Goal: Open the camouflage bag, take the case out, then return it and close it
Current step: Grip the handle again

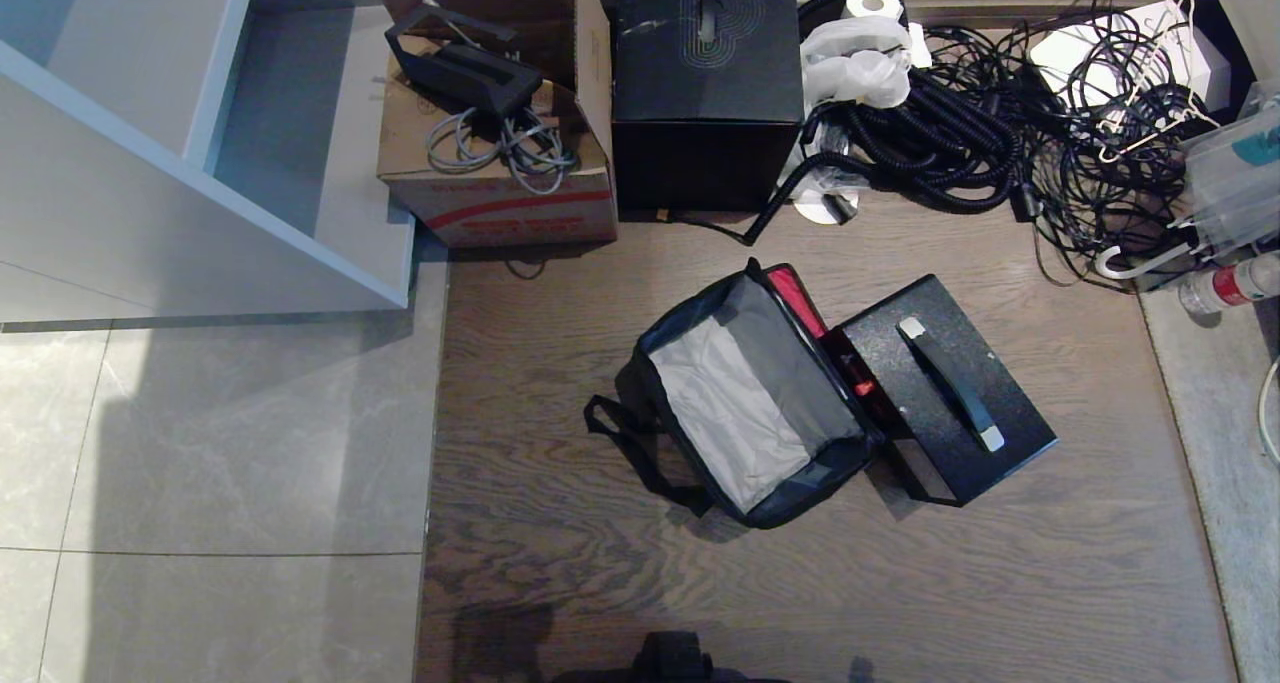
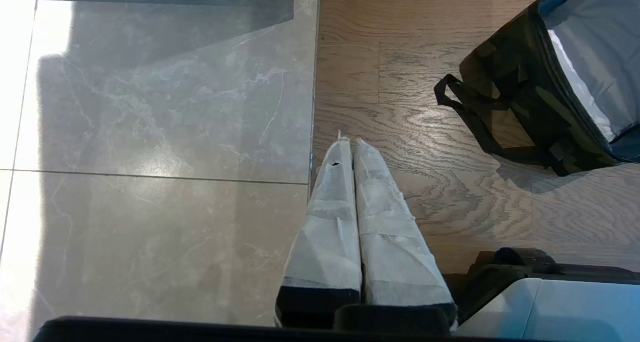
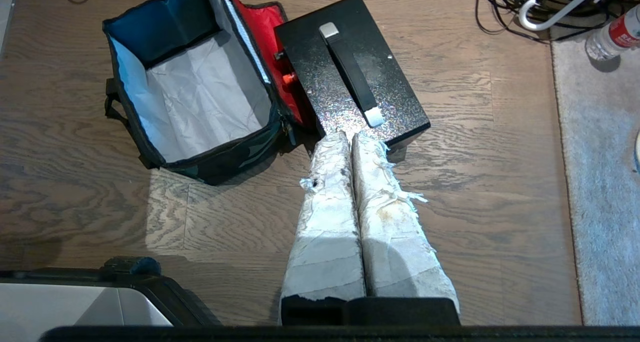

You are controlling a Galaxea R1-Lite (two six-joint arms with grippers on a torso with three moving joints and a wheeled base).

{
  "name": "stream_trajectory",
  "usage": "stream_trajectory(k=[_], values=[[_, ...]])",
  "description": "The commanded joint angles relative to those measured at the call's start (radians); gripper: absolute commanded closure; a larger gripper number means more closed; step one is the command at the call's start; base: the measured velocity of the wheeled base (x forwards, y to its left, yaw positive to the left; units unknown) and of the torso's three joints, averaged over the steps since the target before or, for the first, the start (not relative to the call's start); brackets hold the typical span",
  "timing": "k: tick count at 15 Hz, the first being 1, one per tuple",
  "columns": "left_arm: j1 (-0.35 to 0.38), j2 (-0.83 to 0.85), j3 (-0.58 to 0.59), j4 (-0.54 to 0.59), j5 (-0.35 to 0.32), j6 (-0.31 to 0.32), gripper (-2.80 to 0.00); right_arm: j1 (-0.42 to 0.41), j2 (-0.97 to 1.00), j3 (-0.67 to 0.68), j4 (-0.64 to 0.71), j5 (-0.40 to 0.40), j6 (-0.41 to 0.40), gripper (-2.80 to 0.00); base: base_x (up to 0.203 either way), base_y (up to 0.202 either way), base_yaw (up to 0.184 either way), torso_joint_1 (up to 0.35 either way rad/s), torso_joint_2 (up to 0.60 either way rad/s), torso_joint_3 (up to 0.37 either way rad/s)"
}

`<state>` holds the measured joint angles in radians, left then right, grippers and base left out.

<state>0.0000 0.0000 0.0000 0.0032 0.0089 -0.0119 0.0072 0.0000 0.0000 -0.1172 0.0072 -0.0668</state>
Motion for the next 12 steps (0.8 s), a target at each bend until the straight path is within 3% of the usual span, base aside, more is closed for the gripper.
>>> stream_trajectory(k=[1,10,12], values=[[0.000,0.000,0.000,0.000,0.000,0.000,0.00,0.000,0.002,0.040,-0.001,0.000,-0.001,0.00,0.000,0.000,0.000,0.000,0.00,0.000],[0.000,0.000,0.000,0.000,0.000,0.000,0.00,0.002,0.032,0.031,-0.014,0.000,-0.003,0.00,0.000,0.000,0.000,0.000,0.00,0.000],[0.000,0.000,0.000,0.000,0.000,0.000,0.00,0.003,0.148,-0.075,0.009,0.001,0.033,0.00,0.000,0.000,0.000,0.000,0.00,0.000]])
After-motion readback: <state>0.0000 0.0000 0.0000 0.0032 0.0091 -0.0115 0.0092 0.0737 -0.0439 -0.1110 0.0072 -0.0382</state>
